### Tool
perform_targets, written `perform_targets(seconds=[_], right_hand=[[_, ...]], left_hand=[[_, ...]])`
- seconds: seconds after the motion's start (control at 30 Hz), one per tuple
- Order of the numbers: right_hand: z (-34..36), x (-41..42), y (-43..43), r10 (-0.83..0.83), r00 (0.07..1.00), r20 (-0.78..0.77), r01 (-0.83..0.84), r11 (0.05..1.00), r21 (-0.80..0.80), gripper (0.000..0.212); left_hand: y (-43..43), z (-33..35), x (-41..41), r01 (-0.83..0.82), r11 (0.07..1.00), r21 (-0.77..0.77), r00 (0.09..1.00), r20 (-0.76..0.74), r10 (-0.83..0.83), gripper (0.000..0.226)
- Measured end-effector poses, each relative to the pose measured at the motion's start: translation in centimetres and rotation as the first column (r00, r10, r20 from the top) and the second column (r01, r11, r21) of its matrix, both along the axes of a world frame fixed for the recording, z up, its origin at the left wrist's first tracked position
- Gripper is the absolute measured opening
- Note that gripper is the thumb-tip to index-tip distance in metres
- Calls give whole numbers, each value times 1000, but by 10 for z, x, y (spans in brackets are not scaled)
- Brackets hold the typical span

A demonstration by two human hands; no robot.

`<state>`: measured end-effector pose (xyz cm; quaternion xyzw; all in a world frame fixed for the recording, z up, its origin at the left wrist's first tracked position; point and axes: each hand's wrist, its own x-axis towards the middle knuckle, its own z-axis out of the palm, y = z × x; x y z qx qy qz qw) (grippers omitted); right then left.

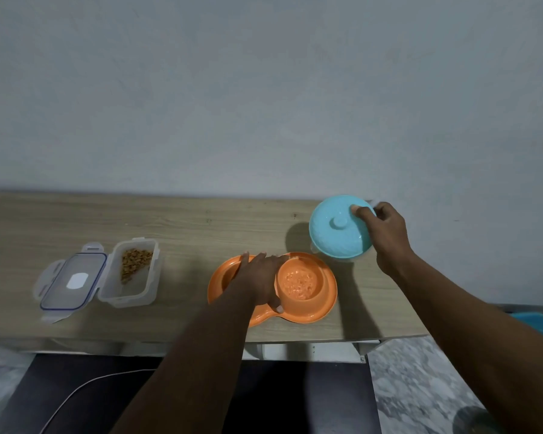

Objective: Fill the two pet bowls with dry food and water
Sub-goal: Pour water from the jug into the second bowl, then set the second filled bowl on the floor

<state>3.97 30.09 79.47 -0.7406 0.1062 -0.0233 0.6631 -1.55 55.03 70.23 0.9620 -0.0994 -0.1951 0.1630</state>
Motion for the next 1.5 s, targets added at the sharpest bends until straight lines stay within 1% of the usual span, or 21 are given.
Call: perform_targets(seconds=[0.07,0.17,0.27,0.33,0.4,0.47,0.5,0.53,0.57,0.6,0.63,0.67,0.7,0.77,0.8,0.87,0.93,1.03,1.23,1.4,1.5], right_hand=[[-5,8,-5,-56,995,-88,66,992,111,29],[-12,17,-8,-103,971,-216,154,959,238,36],[-13,22,-6,-96,963,-250,177,928,327,22],[-11,26,-2,-85,965,-247,169,924,344,16],[-11,29,1,-63,969,-241,140,936,322,16],[-15,32,1,-65,969,-240,136,946,294,25],[-17,32,0,-91,966,-241,158,947,278,37],[-20,30,-1,-153,959,-241,210,949,233,49],[-25,27,-2,-246,939,-239,284,948,140,58],[-31,21,-4,-343,912,-226,356,934,19,58],[-39,12,-5,-410,889,-203,396,912,-107,51],[-48,1,-5,-429,884,-189,384,894,-232,41],[-59,-11,-4,-400,900,-174,324,879,-349,31],[-81,-35,3,-250,956,-152,137,842,-522,21],[-90,-46,7,-170,973,-158,48,811,-582,20],[-105,-59,16,-51,981,-190,-92,734,-673,22],[-113,-65,23,25,975,-223,-184,655,-732,27],[-114,-66,29,57,966,-253,-235,602,-763,25],[-114,-81,30,52,963,-264,-243,592,-769,16],[-108,-116,21,-64,969,-240,-147,631,-762,7],[-101,-142,6,-138,969,-205,-69,644,-762,4]], left_hand=[[0,-1,0,1,1000,-5,1000,2,-1,123],[0,2,0,5,1000,0,1000,-7,-5,122],[-2,7,-2,19,999,30,1000,-8,-19,122],[-2,8,-1,30,999,45,1000,-5,-30,122],[0,8,0,44,998,36,999,-13,-44,123],[3,6,0,56,998,4,998,-23,-56,129],[4,6,-1,49,999,-11,998,-26,-49,134],[4,8,-3,22,999,-25,1000,-21,-23,137],[5,11,-5,-26,999,-36,1000,-3,26,137],[7,16,-8,-91,995,-47,995,31,92,134],[10,20,-11,-169,984,-63,982,76,173,127],[15,23,-15,-253,963,-89,956,126,263,115],[21,25,-19,-345,931,-123,917,166,362,100],[35,25,-31,-537,827,-165,810,175,560,70],[44,23,-38,-617,769,-170,756,143,639,58],[60,17,-52,-717,676,-172,679,48,732,40],[71,13,-64,-765,627,-147,639,-45,768,29],[76,7,-74,-765,628,-143,642,-104,759,15],[85,1,-78,-703,697,-144,707,-31,707,4],[80,10,-80,-639,747,-183,755,33,655,9],[69,16,-83,-570,791,-222,802,59,594,8]])
